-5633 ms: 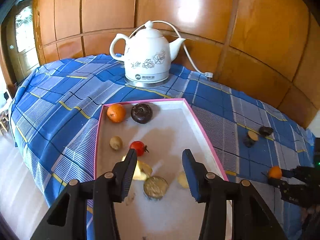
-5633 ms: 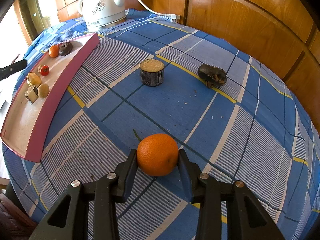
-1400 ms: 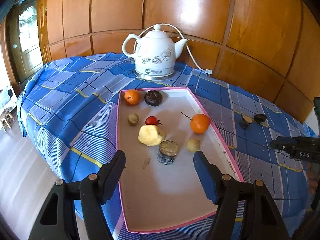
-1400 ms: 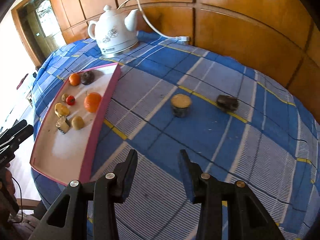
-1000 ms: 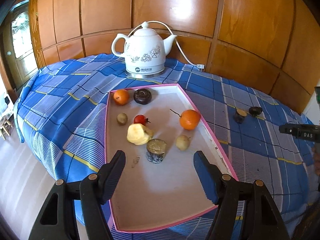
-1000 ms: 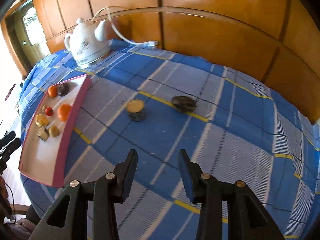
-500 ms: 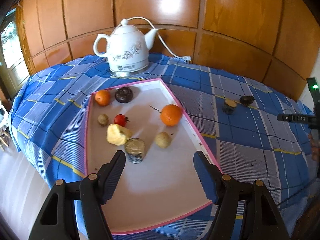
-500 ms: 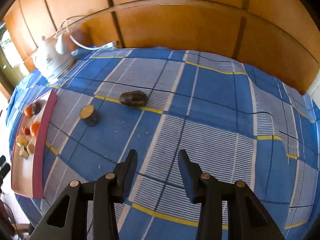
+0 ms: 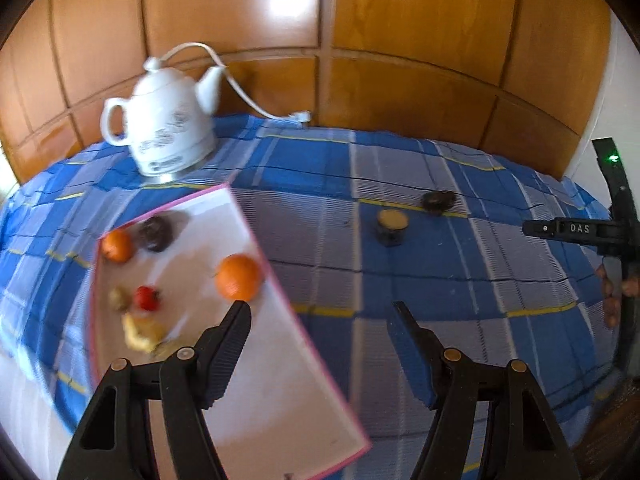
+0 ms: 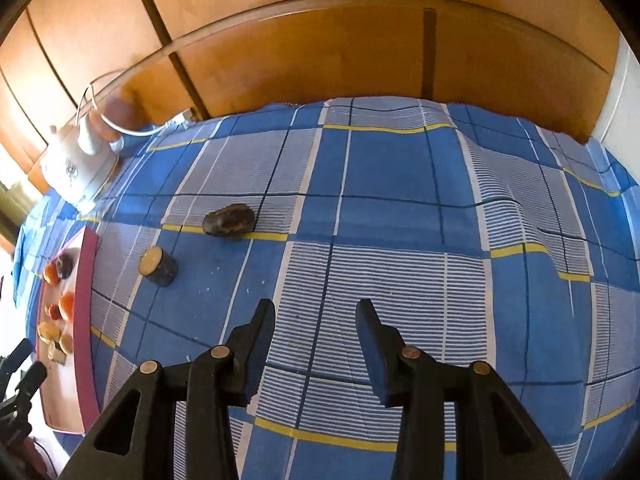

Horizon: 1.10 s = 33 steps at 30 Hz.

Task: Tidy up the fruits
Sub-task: 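Reach the left gripper to the cut brown cylinder piece and grasp it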

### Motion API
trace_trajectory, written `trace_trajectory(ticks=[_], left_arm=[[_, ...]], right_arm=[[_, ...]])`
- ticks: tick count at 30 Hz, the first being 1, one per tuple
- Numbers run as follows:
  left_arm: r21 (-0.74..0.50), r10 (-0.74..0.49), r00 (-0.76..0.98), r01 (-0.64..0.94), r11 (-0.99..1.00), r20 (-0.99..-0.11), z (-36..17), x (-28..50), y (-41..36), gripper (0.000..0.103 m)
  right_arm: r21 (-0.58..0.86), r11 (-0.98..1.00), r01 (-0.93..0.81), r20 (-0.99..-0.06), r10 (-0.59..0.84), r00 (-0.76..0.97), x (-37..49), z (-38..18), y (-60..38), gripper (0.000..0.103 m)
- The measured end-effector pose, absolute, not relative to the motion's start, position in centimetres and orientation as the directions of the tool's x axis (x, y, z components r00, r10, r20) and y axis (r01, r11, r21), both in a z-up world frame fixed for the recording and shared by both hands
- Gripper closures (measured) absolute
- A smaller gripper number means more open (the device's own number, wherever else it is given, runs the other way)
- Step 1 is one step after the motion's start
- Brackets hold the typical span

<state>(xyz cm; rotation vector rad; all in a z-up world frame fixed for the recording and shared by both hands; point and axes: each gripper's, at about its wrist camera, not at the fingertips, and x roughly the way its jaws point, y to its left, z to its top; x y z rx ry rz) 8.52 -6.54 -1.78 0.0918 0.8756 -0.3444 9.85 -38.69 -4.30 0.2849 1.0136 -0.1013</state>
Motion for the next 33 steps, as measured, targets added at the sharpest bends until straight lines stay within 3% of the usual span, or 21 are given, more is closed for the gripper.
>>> trace_trajectory(ticks=[9, 21, 22, 23, 24, 33], left_arm=[[-0.110, -0.317, 0.493, 0.405, 0.908, -0.810, -4.1, 13.5, -12.8, 0.033], [-0.085, -0.284, 0.468, 0.400, 0.913, -0.837, -7.7, 19.9, -18.0, 0.034], [-0.082, -0.277, 0.460, 0.399, 0.913, -0.844, -8.2, 20.4, -18.2, 0.041], [-0.080, -0.271, 0.448, 0.400, 0.913, -0.852, -8.6, 20.7, -18.3, 0.060], [-0.085, -0.270, 0.429, 0.402, 0.912, -0.862, -9.1, 21.0, -18.3, 0.066], [-0.159, -0.365, 0.446, 0.435, 0.887, -0.817, -7.3, 15.4, -16.4, 0.067]], right_arm=[[0.215, 0.958, 0.191, -0.836, 0.080, 0.542, 9.9, -3.7, -38.2, 0.061], [0.237, 0.957, 0.165, -0.835, 0.113, 0.539, 10.2, -3.6, -37.6, 0.061], [0.237, 0.958, 0.162, -0.835, 0.116, 0.538, 10.2, -3.6, -37.5, 0.061], [0.237, 0.958, 0.159, -0.835, 0.117, 0.538, 10.3, -3.7, -37.5, 0.061], [0.235, 0.959, 0.157, -0.835, 0.117, 0.538, 10.3, -3.7, -37.5, 0.061], [0.224, 0.960, 0.165, -0.839, 0.104, 0.534, 10.2, -3.9, -37.7, 0.061]])
